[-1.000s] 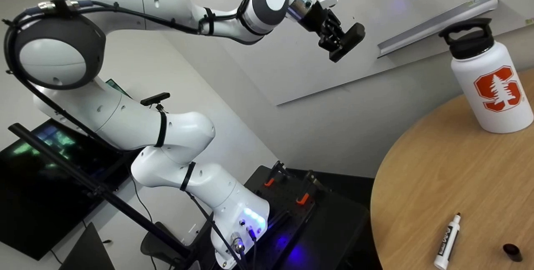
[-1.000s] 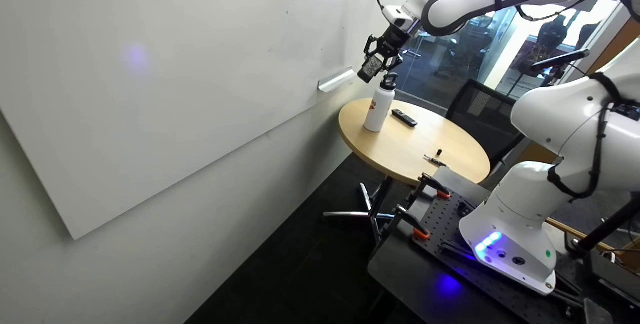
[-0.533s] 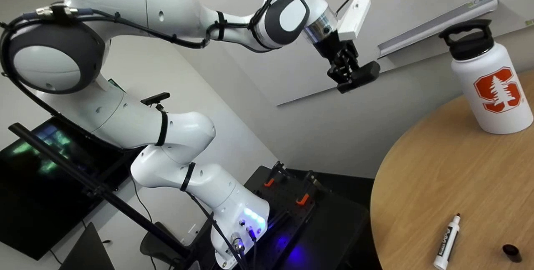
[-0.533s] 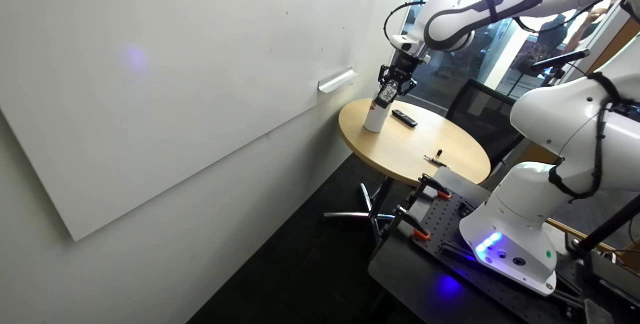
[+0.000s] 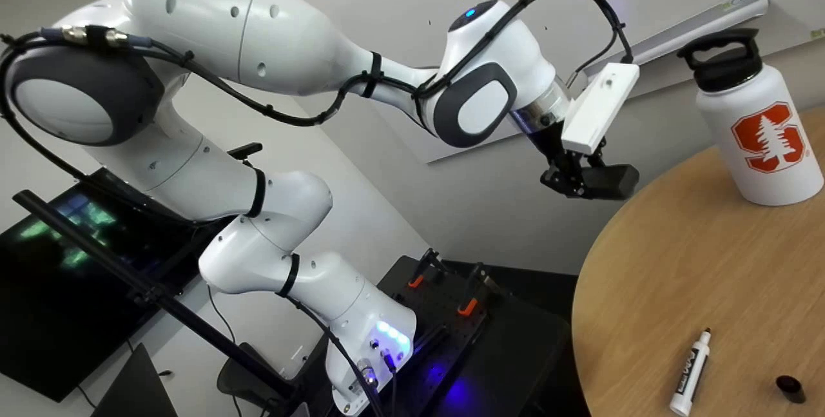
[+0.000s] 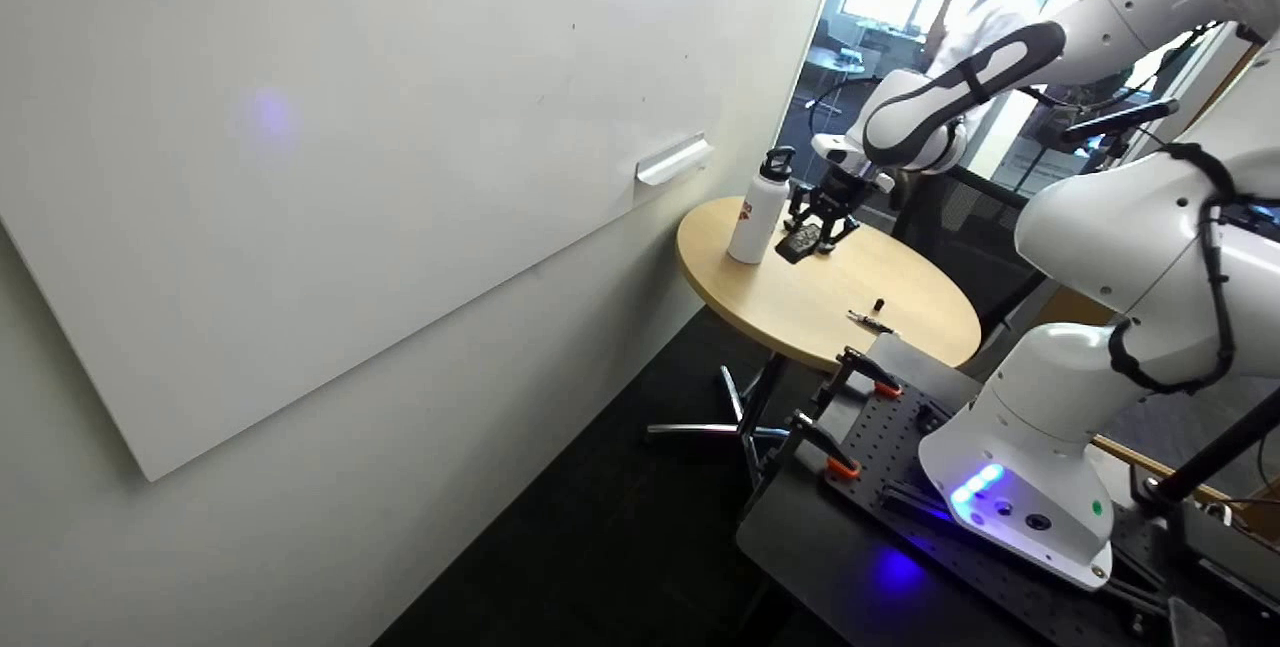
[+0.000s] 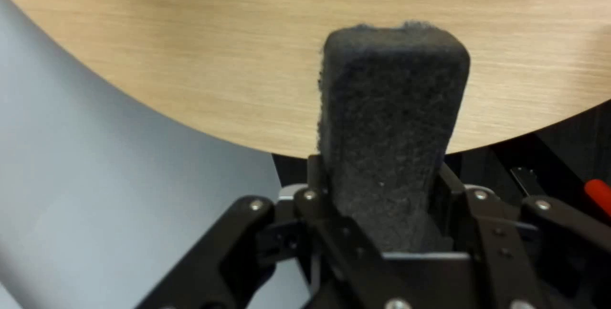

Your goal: Take the eraser and erase the writings on the whiteboard

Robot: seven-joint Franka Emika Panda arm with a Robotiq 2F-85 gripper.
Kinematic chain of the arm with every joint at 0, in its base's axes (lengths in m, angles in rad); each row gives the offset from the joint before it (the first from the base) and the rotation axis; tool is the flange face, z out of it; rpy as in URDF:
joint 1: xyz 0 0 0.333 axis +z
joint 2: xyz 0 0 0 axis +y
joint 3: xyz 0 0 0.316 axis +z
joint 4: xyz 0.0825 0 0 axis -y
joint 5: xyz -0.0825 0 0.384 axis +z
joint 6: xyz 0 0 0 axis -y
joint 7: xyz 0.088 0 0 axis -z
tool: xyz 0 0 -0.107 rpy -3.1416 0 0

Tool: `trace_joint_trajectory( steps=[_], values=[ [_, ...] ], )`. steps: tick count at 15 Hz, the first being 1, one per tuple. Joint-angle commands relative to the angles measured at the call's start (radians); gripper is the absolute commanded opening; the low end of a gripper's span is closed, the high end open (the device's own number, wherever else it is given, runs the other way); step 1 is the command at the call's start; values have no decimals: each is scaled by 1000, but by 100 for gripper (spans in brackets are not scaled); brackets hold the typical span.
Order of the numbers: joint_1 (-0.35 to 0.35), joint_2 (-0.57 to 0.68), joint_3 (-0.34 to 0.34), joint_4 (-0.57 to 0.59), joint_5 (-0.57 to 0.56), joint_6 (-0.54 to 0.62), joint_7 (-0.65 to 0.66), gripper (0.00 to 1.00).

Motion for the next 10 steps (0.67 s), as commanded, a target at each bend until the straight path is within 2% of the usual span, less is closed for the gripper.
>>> trace_joint_trajectory(
  steps=[1, 4, 6, 8, 10],
  values=[
    [199, -5, -241, 11, 64, 75, -21, 27],
    [362, 44, -434, 42, 110, 139, -46, 27],
    [457, 85, -524, 59, 150, 187, -64, 27],
    [496, 155, -572, 103, 193, 212, -121, 27],
    [511, 210, -590, 141, 232, 211, -175, 27]
  ],
)
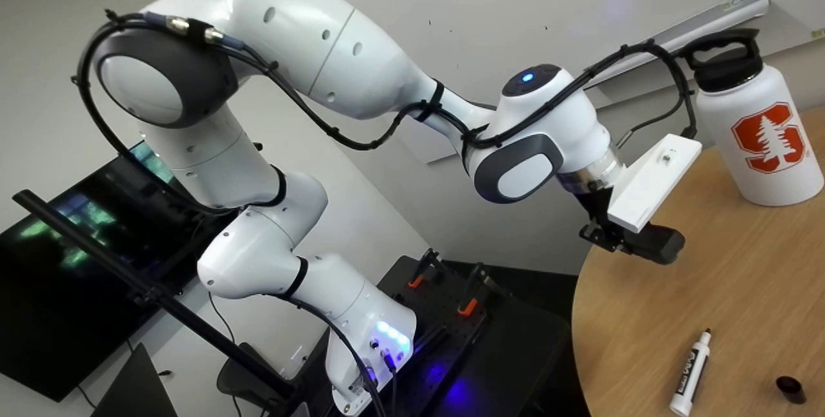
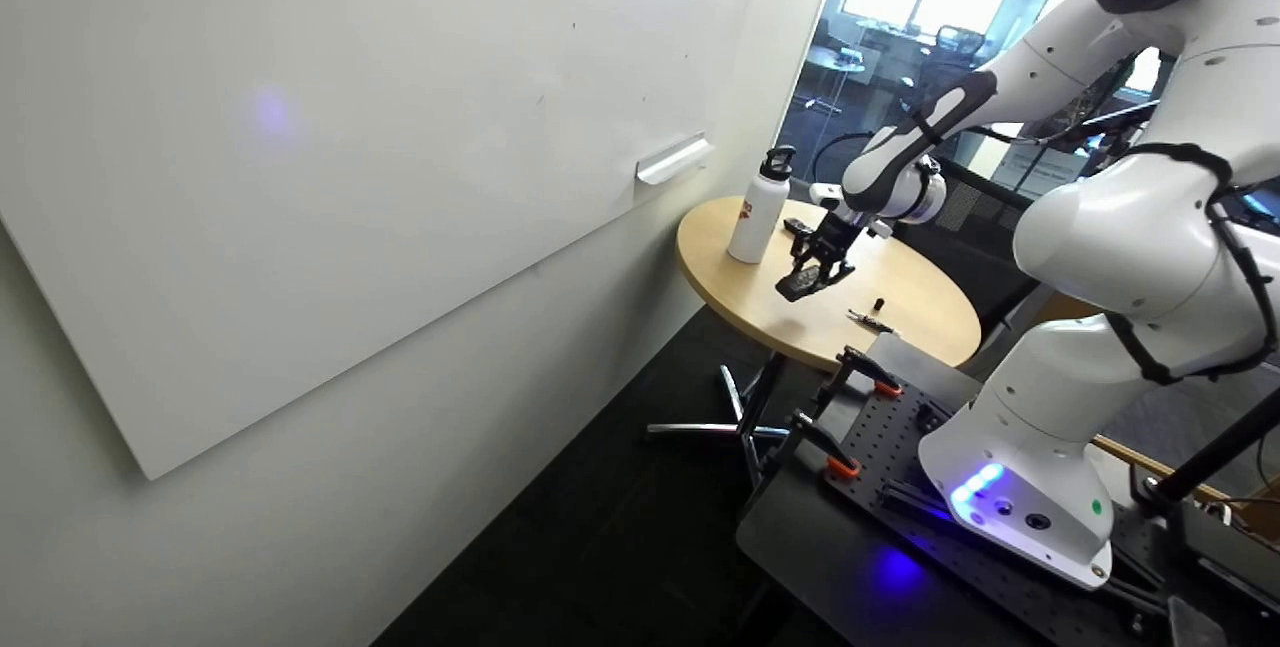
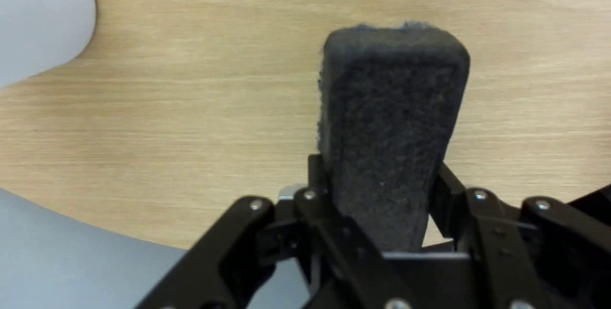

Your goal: Take the eraser and erase the writings on the whiteboard

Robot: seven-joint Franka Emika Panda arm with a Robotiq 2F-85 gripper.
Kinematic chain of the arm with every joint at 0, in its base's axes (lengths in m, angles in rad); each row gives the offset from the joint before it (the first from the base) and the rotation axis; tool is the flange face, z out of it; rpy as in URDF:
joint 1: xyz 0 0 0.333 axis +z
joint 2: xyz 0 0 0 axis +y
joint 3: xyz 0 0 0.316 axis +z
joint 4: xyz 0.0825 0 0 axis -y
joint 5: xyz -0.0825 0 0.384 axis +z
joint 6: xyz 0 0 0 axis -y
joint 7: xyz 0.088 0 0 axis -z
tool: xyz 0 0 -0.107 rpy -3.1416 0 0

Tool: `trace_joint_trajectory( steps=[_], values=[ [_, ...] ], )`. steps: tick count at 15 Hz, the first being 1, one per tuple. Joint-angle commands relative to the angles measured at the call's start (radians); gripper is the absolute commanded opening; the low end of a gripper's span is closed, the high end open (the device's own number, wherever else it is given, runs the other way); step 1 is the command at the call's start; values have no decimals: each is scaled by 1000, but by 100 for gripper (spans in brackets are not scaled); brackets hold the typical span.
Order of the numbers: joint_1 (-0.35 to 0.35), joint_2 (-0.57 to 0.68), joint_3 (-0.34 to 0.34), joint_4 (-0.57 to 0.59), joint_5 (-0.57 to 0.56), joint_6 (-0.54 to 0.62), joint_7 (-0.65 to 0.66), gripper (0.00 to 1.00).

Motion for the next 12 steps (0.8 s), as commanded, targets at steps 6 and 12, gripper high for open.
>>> trace_joint_trajectory(
  steps=[6, 12],
  values=[
    [3, 64, 30, 58, 122, 6, -213, 85],
    [-53, -185, 252, -66, 219, -175, -374, 100]
  ],
)
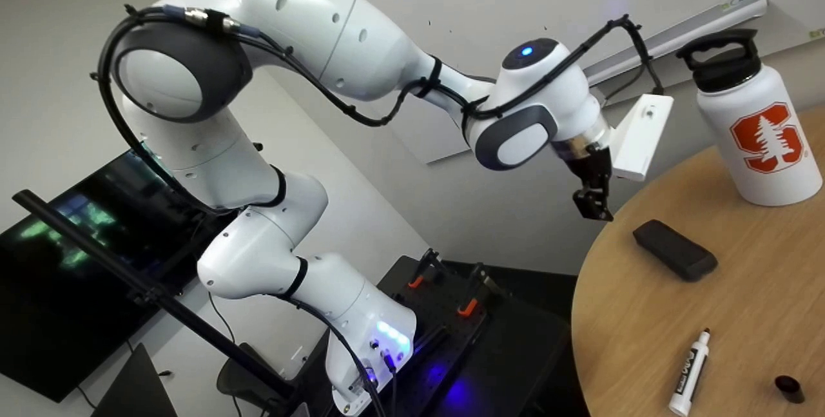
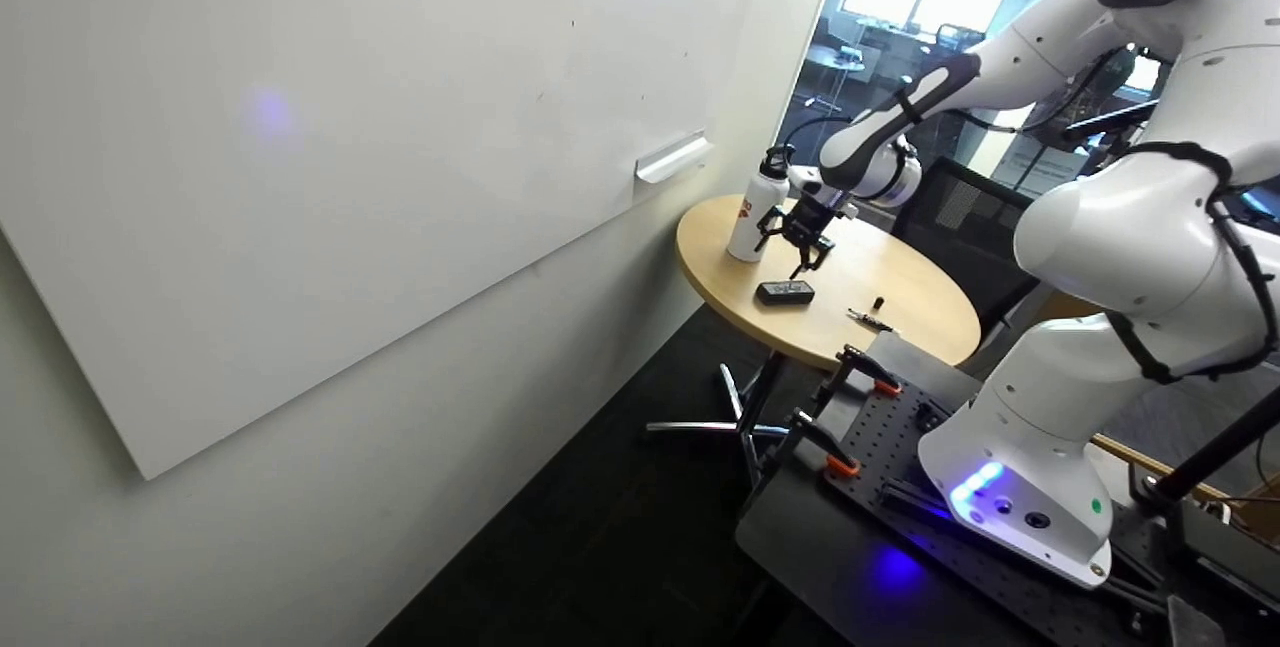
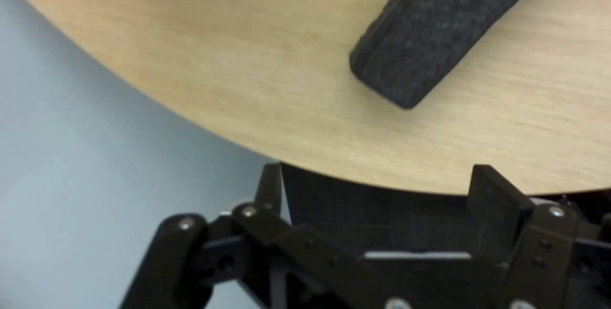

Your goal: Take the eraser and erase the writings on the whiteboard

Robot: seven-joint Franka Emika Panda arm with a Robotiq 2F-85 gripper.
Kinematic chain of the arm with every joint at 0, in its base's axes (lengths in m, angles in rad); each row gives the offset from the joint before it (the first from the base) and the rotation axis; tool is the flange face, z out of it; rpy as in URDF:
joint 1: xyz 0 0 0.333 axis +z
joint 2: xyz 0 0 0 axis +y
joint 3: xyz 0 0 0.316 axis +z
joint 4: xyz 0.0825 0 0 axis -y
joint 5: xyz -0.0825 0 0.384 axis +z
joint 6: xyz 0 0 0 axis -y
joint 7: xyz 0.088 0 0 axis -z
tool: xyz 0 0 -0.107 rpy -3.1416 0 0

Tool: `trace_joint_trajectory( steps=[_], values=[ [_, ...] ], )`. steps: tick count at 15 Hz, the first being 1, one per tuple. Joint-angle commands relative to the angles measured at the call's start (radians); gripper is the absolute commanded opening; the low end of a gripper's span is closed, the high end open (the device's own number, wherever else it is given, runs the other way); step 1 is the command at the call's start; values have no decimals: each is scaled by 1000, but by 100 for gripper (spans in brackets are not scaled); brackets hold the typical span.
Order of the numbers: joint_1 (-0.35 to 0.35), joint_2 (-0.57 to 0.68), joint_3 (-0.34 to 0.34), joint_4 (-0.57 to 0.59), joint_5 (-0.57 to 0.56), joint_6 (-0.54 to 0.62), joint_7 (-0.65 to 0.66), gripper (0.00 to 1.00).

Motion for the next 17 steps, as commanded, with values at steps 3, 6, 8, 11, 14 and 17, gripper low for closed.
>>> trace_joint_trajectory(
  steps=[3, 6, 8, 11, 14, 17],
  values=[
    [-109, -321, 264, -124, 186, -283, -208, 100],
    [-179, -470, 415, -113, 330, -412, -332, 100],
    [-208, -557, 478, -91, 418, -474, -418, 100],
    [-236, -560, 565, -31, 331, -487, -338, 100],
    [-216, -590, 584, -9, 315, -492, -338, 100],
    [-194, -625, 582, -10, 298, -488, -338, 100]
  ],
)
